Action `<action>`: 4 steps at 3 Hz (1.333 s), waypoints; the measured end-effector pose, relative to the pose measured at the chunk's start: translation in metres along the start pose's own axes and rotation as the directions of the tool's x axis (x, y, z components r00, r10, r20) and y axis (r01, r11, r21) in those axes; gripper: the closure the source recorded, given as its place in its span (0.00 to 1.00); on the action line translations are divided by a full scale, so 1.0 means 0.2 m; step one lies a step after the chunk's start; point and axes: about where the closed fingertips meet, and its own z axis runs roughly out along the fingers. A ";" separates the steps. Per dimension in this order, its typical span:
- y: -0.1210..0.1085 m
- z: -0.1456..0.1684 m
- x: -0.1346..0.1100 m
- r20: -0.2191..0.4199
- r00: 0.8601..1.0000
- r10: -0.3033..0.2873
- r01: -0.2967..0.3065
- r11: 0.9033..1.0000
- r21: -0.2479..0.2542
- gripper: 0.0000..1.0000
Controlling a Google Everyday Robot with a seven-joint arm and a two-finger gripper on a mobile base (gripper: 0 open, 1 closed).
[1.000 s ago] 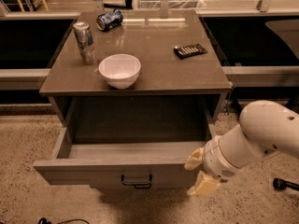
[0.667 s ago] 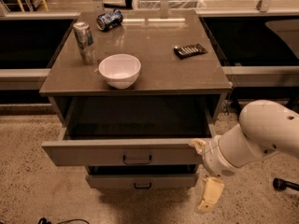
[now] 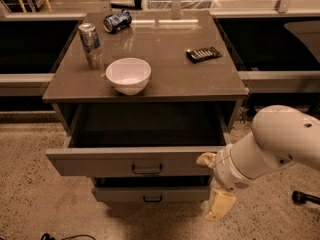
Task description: Close top drawer
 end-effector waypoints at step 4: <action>-0.35 0.21 0.04 -0.100 0.993 -0.060 0.070 0.993 0.098 0.86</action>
Offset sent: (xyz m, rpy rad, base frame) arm 0.0625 0.0174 -0.0317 -0.0775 -0.0654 0.0406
